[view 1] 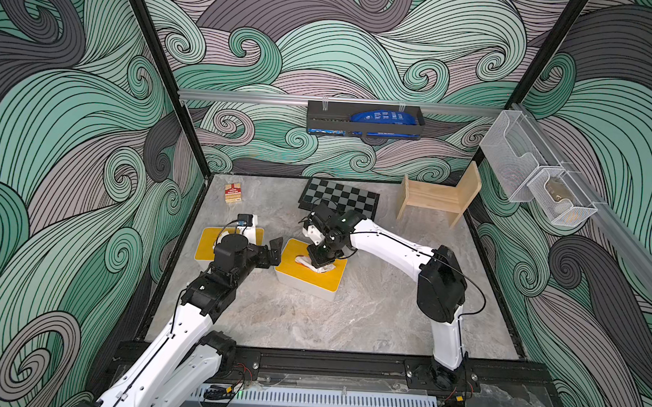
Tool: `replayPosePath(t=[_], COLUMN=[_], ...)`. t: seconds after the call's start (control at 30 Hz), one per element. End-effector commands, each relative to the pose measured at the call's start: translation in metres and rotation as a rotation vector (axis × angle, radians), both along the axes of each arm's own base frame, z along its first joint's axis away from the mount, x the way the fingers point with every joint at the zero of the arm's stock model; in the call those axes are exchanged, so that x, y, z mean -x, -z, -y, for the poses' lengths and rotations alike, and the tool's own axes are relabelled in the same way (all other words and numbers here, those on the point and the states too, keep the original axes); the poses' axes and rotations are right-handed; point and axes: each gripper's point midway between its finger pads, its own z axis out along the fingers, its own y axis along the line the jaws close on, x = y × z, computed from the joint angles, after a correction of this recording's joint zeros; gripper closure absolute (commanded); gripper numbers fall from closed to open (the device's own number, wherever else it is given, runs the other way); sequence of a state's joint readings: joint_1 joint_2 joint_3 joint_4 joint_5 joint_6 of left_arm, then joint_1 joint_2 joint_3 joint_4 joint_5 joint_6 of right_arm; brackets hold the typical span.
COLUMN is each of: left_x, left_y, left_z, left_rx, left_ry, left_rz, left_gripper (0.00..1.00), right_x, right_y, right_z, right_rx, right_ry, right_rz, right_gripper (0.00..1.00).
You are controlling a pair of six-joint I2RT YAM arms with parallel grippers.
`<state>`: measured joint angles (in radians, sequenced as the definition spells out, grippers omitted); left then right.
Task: Put the tissue paper into the tissue box
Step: Pull the paper towel from the tissue box.
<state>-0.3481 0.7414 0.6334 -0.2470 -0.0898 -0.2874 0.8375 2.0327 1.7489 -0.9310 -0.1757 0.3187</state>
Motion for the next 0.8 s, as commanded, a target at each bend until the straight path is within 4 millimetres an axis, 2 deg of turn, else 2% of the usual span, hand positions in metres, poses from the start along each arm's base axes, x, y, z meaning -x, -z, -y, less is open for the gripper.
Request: replayPosePath(t=[0.0, 0.27, 0.47, 0.7, 0.73, 0.77], left_x=[0.000, 0.000, 0.000, 0.001, 0.001, 0.001], left_y=[-0.006, -0.006, -0.008, -0.009, -0.010, -0.011], left_z=[0.001, 0.002, 0.001, -0.002, -0.002, -0.003], left_rx=[0.006, 0.010, 0.008, 0.004, 0.004, 0.004], left_ry=[0.011, 0.016, 0.013, 0.000, -0.002, -0.003], left_rz=[0.027, 0.031, 0.037, 0.044, 0.046, 0.050], left_gripper=[0.01, 0.01, 0.01, 0.01, 0.01, 0.01], right_x=[0.007, 0.005, 0.015, 0.031, 0.033, 0.036], right_y=[-0.022, -0.051, -0.069, -0.072, -0.073, -0.075], right_z=[0.001, -0.009, -0.023, -0.030, -0.032, -0.033], right_rx=[-0.027, -0.056, -0.051, -0.015, -0.014, -0.014], right_ry=[-0.020, -0.053, -0.122, -0.186, -0.194, -0.204], right_rz=[0.024, 0.121, 0.220, 0.290, 0.298, 0.307], right_gripper=[1.00, 1.00, 1.00, 1.00, 0.98, 0.90])
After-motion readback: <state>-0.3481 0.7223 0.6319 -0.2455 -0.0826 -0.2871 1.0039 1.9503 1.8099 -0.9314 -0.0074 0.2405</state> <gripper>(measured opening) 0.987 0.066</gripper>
